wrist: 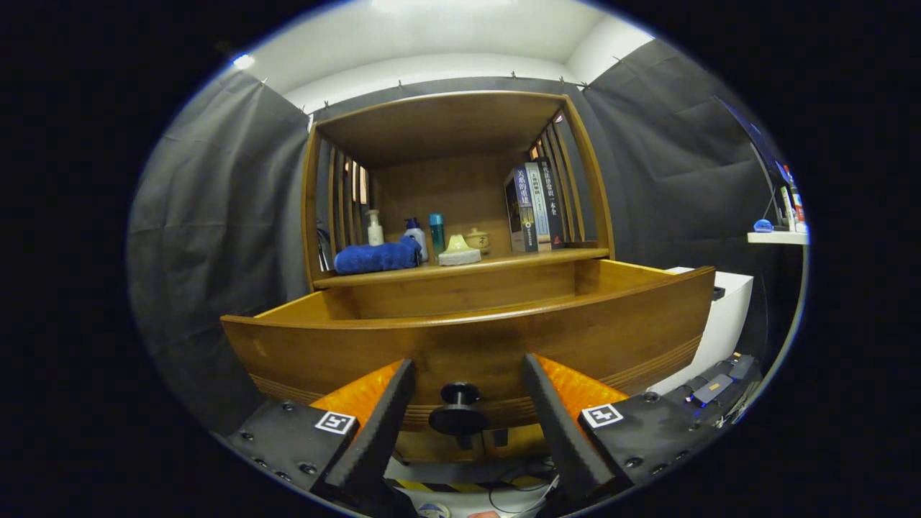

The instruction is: Pull open the drawer, take out the items inside it, and place them on the countertop above the cabinet.

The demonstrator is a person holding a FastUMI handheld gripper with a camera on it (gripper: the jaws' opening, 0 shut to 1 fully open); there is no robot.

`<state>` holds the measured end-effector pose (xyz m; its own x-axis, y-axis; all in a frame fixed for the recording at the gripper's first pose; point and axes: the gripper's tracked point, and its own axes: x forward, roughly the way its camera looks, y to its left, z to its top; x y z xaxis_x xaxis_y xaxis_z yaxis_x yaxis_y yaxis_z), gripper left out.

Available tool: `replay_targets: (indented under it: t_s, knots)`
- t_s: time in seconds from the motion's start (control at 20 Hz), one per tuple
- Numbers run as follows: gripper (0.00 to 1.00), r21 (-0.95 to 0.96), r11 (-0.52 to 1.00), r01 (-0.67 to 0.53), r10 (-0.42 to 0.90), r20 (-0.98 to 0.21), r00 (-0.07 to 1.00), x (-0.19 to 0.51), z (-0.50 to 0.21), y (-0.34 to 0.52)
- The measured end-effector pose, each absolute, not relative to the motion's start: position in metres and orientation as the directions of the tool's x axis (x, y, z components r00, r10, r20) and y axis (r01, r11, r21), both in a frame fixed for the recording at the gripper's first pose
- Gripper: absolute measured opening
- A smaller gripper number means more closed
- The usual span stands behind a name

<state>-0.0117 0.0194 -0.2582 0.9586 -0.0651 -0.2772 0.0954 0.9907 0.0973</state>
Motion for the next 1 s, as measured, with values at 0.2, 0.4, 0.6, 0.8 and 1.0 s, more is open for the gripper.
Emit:
replay_targets:
  t_s: [0.2, 0.4, 0.6, 0.8, 1.0]
  knots:
    - [0.98, 0.113, 0.989, 0.093, -0.058, -0.281, 0.958, -0.008, -0.261, 0.02]
    - [0.98, 0.079, 0.993, 0.084, -0.058, -0.286, 0.957, 0.003, -0.26, 0.008]
    - [0.98, 0.072, 0.995, 0.065, -0.042, -0.281, 0.959, 0.024, -0.26, 0.009]
    - [0.98, 0.08, 0.994, 0.071, -0.044, -0.294, 0.955, 0.056, -0.263, 0.008]
    - [0.97, 0.087, 0.993, 0.076, -0.044, -0.325, 0.945, 0.094, -0.271, 0.008]
